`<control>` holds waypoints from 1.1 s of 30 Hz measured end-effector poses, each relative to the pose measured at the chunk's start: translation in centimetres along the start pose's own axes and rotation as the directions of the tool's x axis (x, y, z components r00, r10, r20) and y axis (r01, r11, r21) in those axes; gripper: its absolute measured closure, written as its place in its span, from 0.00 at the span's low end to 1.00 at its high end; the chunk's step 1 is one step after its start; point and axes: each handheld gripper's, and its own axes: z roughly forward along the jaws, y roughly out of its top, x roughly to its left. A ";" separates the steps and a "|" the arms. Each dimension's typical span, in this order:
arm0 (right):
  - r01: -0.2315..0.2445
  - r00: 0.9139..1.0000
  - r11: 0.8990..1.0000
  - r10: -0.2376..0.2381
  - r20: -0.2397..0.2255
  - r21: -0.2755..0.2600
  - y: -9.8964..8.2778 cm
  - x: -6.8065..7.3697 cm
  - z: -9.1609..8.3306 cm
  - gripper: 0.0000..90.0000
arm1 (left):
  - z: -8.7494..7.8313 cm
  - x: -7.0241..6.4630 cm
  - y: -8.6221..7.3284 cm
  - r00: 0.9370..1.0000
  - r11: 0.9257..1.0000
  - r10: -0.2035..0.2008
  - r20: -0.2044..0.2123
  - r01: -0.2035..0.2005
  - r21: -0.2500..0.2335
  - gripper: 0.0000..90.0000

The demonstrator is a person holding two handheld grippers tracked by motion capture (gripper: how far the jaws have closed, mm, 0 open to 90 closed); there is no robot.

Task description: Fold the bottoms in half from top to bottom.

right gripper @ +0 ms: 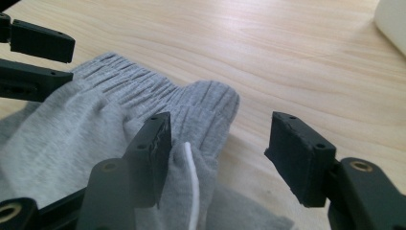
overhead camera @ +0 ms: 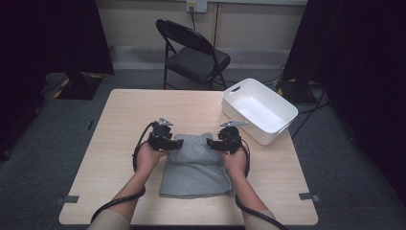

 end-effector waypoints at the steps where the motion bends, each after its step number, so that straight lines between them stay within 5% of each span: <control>1: -0.003 1.000 1.000 0.003 0.007 0.015 0.0 -0.1 0.4 0.46 | 0.3 0.0 0.0 1.000 1.000 -0.013 0.003 0.013 0.008 0.48; 3: -0.006 1.000 0.999 0.006 0.002 0.050 -0.1 -0.1 1.1 0.49 | 0.9 0.0 -0.2 1.000 0.998 0.022 -0.016 -0.021 0.053 0.48; 5: 0.007 1.000 0.997 -0.008 0.011 0.079 -0.5 0.1 1.8 0.49 | 1.3 0.0 -0.4 1.000 0.997 0.008 -0.008 -0.007 0.075 0.52; 8: -0.017 1.000 0.996 0.017 -0.001 0.082 -1.1 0.0 2.2 0.53 | 1.8 -0.3 -0.9 0.999 0.993 0.046 -0.007 -0.045 0.113 0.54; 10: -0.012 1.000 0.997 0.014 -0.020 0.082 -1.3 -0.1 2.3 0.55 | 2.0 -0.2 -1.1 1.000 0.992 0.030 -0.003 -0.030 0.124 0.54; 13: -0.007 0.999 0.996 0.012 -0.048 0.085 -1.4 -0.2 2.4 0.63 | 2.1 -0.2 -1.2 1.000 0.991 0.023 0.002 -0.023 0.128 0.56; 16: 0.044 0.998 0.996 -0.041 -0.038 0.083 -1.3 0.4 2.5 0.70 | 2.1 -0.3 -1.2 1.000 0.991 0.027 0.004 -0.027 0.129 0.59; 25: -0.035 0.995 0.994 0.044 -0.088 0.100 -1.3 0.1 2.7 0.81 | 2.1 -0.4 -1.3 0.999 0.991 0.033 0.015 -0.035 0.128 0.66; 33: -0.051 0.994 0.993 0.061 -0.090 0.108 -1.2 0.1 2.7 0.87 | 2.1 -0.3 -1.4 1.000 0.993 0.003 0.027 -0.006 0.117 0.73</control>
